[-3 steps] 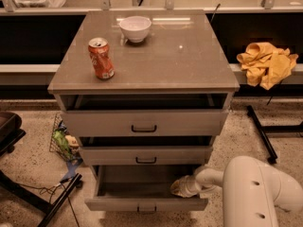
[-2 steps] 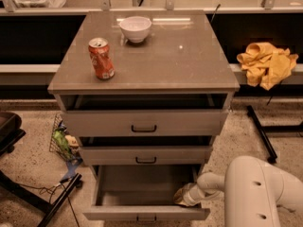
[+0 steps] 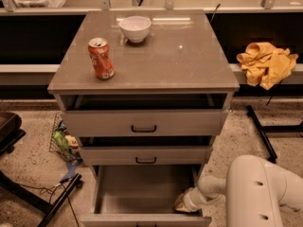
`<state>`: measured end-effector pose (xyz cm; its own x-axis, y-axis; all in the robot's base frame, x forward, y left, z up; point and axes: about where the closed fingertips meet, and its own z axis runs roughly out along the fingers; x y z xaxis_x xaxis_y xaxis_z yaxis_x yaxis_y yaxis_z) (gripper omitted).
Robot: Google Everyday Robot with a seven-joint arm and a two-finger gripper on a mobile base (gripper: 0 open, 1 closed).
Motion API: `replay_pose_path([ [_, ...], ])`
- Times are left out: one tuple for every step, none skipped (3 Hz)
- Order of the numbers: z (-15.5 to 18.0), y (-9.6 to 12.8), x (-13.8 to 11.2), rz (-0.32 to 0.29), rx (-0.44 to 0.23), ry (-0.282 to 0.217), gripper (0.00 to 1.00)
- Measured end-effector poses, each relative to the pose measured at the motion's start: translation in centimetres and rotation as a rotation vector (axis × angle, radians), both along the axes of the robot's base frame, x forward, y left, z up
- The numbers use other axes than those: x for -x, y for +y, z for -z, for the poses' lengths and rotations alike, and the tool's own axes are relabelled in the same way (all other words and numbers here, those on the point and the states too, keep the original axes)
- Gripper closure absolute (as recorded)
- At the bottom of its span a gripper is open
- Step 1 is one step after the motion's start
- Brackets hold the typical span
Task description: Open bottom drawer
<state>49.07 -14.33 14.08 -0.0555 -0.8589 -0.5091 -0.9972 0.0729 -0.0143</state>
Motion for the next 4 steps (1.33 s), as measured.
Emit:
replay_pose_path([
  [-0.5, -0.4, 6.6, -0.006, 0.007, 0.115, 1.00],
  [-0.5, -0.4, 6.3, -0.006, 0.007, 0.115, 1.00],
  [-1.3, -0.2, 10.3, -0.021, -0.005, 0.172, 1.00],
  [-1.6, 0.0, 11.3, -0.027, -0.011, 0.193, 1.00],
])
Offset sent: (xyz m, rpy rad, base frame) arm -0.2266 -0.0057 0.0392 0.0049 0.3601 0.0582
